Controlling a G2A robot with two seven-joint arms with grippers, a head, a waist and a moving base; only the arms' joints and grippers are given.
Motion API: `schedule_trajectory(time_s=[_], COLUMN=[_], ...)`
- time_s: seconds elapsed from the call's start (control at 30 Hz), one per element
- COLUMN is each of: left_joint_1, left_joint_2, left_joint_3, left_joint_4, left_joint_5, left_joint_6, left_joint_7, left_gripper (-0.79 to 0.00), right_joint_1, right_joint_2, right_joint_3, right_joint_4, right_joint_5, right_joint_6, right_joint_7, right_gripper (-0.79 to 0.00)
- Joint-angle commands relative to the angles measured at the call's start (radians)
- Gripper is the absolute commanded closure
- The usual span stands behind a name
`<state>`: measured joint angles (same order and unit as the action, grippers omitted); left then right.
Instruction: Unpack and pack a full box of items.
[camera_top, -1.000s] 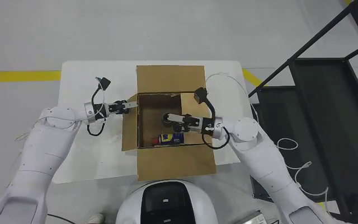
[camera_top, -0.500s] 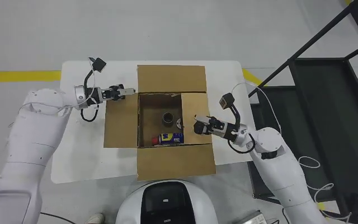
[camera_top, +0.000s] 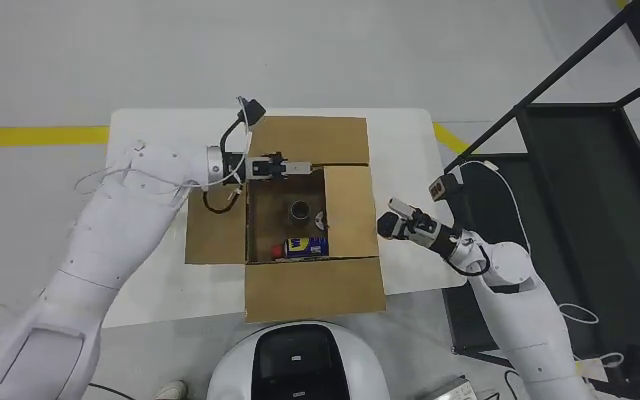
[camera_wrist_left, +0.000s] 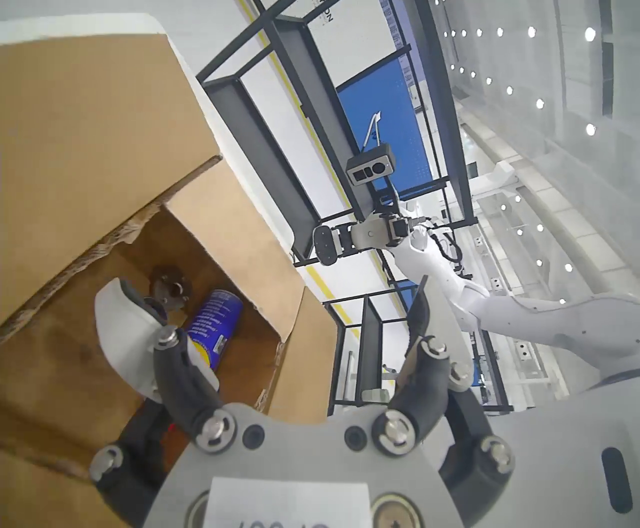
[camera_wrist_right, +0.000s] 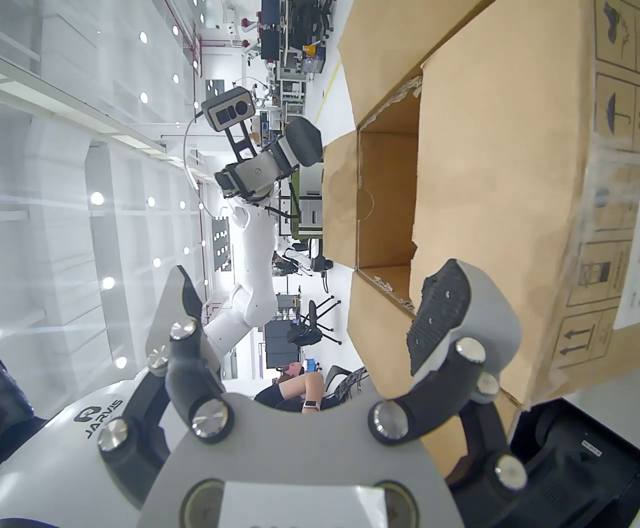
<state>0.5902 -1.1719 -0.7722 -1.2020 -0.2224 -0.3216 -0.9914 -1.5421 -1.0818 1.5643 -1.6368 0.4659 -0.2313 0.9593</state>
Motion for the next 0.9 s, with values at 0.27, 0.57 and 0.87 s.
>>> schedule_trajectory(time_s=[0.27, 0.57, 0.87], left_joint_1=[-0.053, -0.053, 0.000], left_joint_2=[-0.097, -0.097, -0.111], left_joint_3=[0.142, 0.142, 0.148], left_joint_4=[0.139, 0.139, 0.129], left_joint_5=[-0.086, -0.086, -0.099], left_joint_6=[0.048, 0.048, 0.087], left_joint_7=[0.086, 0.086, 0.167], left_gripper=[-0.785, -0.785, -0.785], right_joint_1=[0.011, 0.011, 0.014], right_joint_2=[0.000, 0.000, 0.000], right_joint_3=[-0.025, -0.025, -0.041], right_joint_4=[0.040, 0.040, 0.001], right_joint_5=[0.021, 0.021, -0.019], right_joint_6=[-0.005, -0.005, 0.028], right_joint_7=[0.018, 0.018, -0.010], right_gripper=[-0.785, -0.785, -0.785])
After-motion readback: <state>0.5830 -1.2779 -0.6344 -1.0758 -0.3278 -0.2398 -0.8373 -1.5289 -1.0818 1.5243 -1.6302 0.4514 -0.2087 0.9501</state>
